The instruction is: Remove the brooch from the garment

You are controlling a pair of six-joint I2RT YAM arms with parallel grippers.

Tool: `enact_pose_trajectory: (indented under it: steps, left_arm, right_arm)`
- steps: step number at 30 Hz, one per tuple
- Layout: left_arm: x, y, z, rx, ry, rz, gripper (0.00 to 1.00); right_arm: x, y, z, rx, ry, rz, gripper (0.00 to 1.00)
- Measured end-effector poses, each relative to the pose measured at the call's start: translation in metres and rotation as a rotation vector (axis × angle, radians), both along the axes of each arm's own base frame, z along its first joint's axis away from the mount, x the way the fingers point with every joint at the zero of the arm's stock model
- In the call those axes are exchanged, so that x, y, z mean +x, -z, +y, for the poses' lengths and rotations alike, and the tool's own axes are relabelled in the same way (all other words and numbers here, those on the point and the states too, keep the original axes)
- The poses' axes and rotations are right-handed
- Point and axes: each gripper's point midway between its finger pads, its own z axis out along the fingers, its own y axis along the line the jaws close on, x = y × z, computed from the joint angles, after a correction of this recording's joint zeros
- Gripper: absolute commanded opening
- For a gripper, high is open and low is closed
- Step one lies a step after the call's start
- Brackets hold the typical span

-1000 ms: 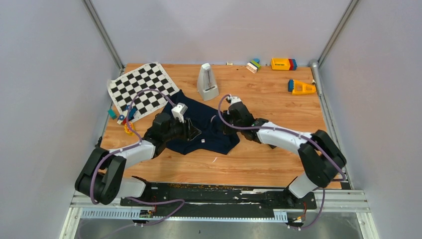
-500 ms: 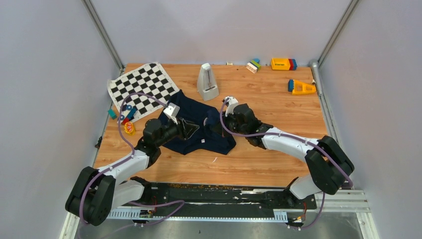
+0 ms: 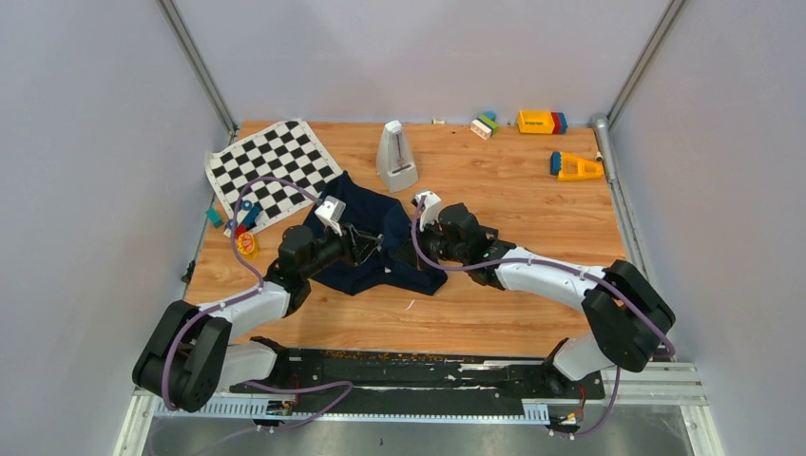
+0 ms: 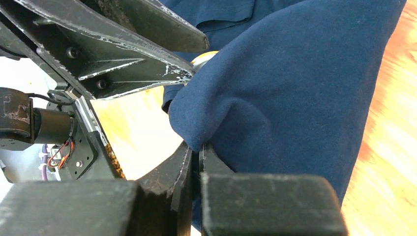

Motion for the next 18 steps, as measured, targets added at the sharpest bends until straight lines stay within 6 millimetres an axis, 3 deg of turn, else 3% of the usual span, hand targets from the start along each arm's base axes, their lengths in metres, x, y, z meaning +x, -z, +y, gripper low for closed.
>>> enact_pose_trajectory:
  steps: [4, 7, 11, 18]
  left_arm:
    - [0.0, 0.0, 0.0, -0.001, -0.004, 0.002, 0.33]
    - [0.001, 0.001, 0.001, 0.002, -0.009, 0.001, 0.17]
    - [0.002, 0.006, 0.003, 0.013, -0.019, 0.019, 0.03]
    - [0.002, 0.02, 0.004, 0.038, -0.029, 0.066, 0.0]
  right_arm:
    - [-0.002, 0.001, 0.002, -0.001, -0.013, -0.003, 0.04]
    - [-0.002, 0.001, 0.002, -0.003, -0.015, -0.004, 0.03]
    - [-0.001, 0.002, 0.001, -0.009, -0.003, -0.006, 0.01]
    - [0.013, 0.02, -0.003, -0.079, 0.065, 0.016, 0.0]
